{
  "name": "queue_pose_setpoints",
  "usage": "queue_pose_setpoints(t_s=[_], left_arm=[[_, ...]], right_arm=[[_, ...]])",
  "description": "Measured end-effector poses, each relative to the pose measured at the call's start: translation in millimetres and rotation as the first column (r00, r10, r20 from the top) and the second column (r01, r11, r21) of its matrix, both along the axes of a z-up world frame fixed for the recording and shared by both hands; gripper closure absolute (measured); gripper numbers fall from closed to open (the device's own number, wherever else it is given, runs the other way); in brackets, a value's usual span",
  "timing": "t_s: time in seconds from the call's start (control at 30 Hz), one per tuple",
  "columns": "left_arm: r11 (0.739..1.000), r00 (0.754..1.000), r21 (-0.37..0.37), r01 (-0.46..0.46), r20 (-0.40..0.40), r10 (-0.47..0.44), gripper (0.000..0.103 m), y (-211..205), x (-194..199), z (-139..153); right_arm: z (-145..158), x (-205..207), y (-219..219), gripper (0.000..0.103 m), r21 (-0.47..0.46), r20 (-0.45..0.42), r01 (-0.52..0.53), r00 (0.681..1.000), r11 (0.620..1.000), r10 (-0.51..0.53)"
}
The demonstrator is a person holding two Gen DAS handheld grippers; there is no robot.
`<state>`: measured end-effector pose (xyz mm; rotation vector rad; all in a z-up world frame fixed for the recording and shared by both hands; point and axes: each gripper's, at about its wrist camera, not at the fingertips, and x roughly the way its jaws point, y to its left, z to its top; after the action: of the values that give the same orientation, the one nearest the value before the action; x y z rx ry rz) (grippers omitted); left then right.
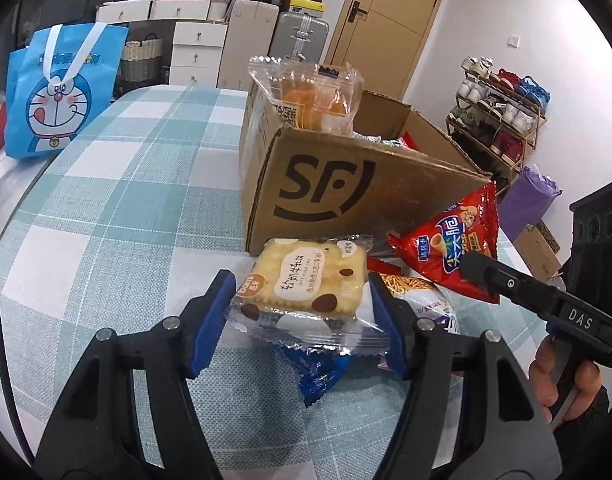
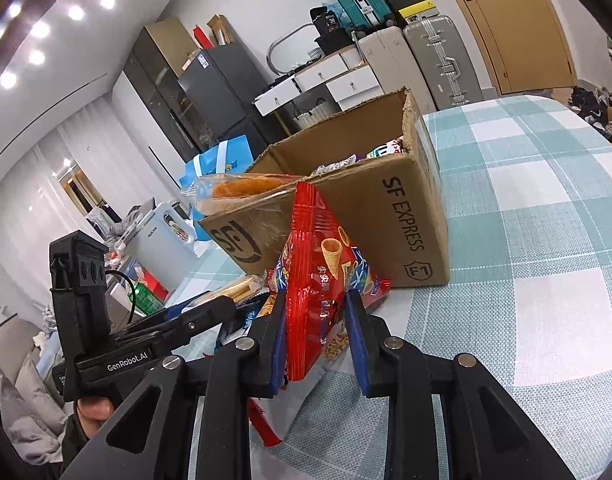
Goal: Organize snacks
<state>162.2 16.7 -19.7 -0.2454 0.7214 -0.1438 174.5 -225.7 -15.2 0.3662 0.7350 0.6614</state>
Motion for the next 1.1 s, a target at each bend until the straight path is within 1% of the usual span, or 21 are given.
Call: queue_pose_setpoints(t_s=[0.17, 0.23, 0.3, 0.4, 0.57, 0.7, 0.93, 1.1], left_arm=[[1.000, 0.999, 0.000, -0.010, 0.050, 0.010, 0.040, 2, -12, 8], [1.000, 0.998, 0.014, -0.016, 0.064, 0.015, 0.040, 1, -17, 11], [0.999, 0.996, 0.024, -0.021, 0.082, 0.019, 0.040, 0, -22, 17], [1.000, 0.994, 0.018, -0.017, 0.105, 0.015, 0.040, -1, -30, 26], [0.999, 0.988, 0.043, -0.020, 0.152, 0.013, 0.039, -5, -42, 45], [0.999, 0.985, 0.035, -0.015, 0.174, 0.009, 0.039, -6, -51, 57], [0.998, 0.976, 0.060, -0.030, 0.217, 0.016, 0.039, -10, -62, 76], [0.996, 0.972, 0.075, -0.047, 0.234, 0.029, 0.039, -8, -62, 86]], right_arm=[[4, -4, -1, 0.077, 0.013, 0.025, -0.008, 1.000, 1.000, 0.008], [6, -5, -2, 0.077, 0.024, 0.033, -0.008, 0.999, 1.000, 0.008], [8, -5, -5, 0.077, 0.050, 0.039, -0.014, 0.999, 0.999, 0.012], [11, -5, -10, 0.077, 0.086, 0.044, -0.019, 0.999, 0.996, 0.015], [19, -8, -14, 0.077, 0.122, 0.064, -0.028, 0.998, 0.992, 0.021], [24, -10, -18, 0.076, 0.150, 0.076, -0.030, 0.997, 0.988, 0.018], [38, -18, -24, 0.077, 0.201, 0.111, -0.035, 0.994, 0.979, 0.013], [48, -22, -30, 0.077, 0.222, 0.129, -0.016, 0.992, 0.975, -0.013]])
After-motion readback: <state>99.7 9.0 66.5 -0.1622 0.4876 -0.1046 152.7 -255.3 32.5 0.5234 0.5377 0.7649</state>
